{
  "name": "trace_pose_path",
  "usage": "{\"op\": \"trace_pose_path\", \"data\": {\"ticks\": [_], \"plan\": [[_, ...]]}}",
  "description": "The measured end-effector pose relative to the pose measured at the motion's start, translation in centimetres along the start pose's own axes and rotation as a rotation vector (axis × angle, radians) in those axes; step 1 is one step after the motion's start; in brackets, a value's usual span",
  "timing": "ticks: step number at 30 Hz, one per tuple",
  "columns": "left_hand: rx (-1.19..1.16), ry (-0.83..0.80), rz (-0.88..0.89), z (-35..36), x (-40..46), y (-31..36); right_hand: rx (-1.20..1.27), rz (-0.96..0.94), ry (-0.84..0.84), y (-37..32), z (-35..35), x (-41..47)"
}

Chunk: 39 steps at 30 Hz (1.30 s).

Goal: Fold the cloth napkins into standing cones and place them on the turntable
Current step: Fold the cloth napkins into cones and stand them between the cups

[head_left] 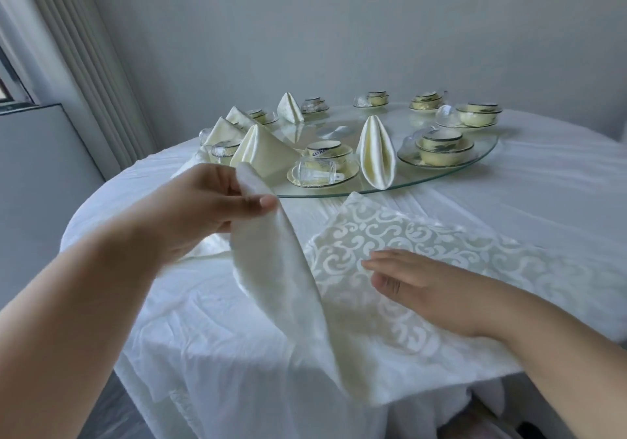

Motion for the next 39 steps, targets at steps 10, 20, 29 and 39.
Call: {"op": "trace_pose_path", "data": {"ticks": [10, 20, 29, 39], "plan": [[-0.019, -0.049, -0.125, -0.8, 3.4, -3.1, -0.165, 0.332, -0.297, 4.2, -1.9, 1.2], [-0.041, -0.05, -0.143, -1.8, 3.1, -3.7, -0.148, 0.217, -0.27, 2.4, -1.6, 2.5], [0.031, -0.01, -0.163, 0.7, 6.4, -3.6, -0.091, 0.148, -0.285, 2.4, -1.4, 2.5], [0.207, 0.084, -0.268, 3.8, 12.9, -6.7, 0.341, 0.114, -0.001, -1.5, -2.5, -0.4]]}}
Point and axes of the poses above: each hand's wrist, its own x-axis towards the middle knuckle, its own z-axis out of the palm, y = z × x, the point moved 2 cm from there along x, towards the middle knuckle, and after that the axes turned 6 degrees about -x, right-handed, at the moved point
